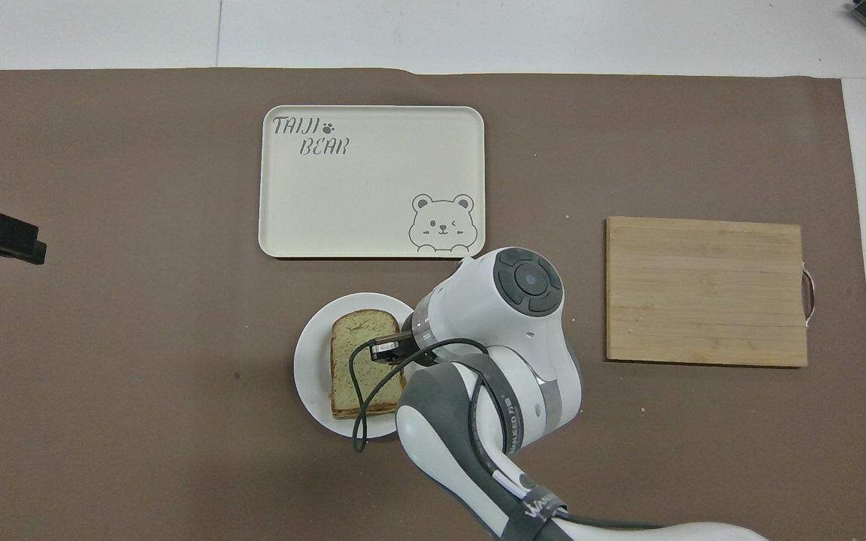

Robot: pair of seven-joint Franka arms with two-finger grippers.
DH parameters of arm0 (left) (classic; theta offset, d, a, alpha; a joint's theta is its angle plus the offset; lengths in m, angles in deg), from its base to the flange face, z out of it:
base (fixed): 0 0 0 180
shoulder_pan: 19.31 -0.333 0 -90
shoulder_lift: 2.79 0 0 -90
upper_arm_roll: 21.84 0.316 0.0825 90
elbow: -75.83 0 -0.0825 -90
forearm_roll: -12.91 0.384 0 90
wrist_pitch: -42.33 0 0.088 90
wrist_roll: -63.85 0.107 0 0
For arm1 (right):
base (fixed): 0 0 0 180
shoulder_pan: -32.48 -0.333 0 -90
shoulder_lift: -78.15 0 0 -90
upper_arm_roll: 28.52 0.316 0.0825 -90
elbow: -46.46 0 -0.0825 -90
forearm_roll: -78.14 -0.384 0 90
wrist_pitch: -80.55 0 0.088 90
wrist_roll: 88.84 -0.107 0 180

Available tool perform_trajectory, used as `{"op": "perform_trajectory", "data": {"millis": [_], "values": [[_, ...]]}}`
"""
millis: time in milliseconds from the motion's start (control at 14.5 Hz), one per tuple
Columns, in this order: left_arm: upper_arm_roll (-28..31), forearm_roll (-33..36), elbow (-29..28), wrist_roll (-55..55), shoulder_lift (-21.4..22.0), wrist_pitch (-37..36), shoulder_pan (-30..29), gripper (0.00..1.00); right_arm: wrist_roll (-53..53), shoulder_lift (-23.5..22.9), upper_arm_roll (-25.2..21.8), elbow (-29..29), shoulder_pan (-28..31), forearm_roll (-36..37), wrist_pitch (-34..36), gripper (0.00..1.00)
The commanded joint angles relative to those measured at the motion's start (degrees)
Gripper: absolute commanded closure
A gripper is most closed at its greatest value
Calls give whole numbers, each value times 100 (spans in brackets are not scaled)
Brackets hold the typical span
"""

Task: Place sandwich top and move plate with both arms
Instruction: 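Lower the bread onto the egg toast and open the right gripper, then withdraw the right gripper while the left gripper reaches the white plate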

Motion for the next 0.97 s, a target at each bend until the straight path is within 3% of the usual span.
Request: {"op": "perform_trajectory", "data": {"millis": [0, 621, 690, 759, 897], "values": [[-5, -50, 32, 31, 38, -105, -27, 0, 228, 72, -10, 289, -79, -153, -203, 100], [-14, -59, 32, -13, 29, -96, 17, 0, -377, 20, -10, 475, -114, -180, -714, 99], [-49, -146, -55, 13, 55, -96, -18, 0, -361, 2, -19, 440, -70, -171, -653, 27], [-14, -443, -343, -4, 212, -26, -18, 0, -352, 2, -19, 405, -52, -171, -626, 0], [-31, -638, -975, 31, 441, 368, -18, 0, -352, 80, -54, 343, 88, -84, -504, 0]]}}
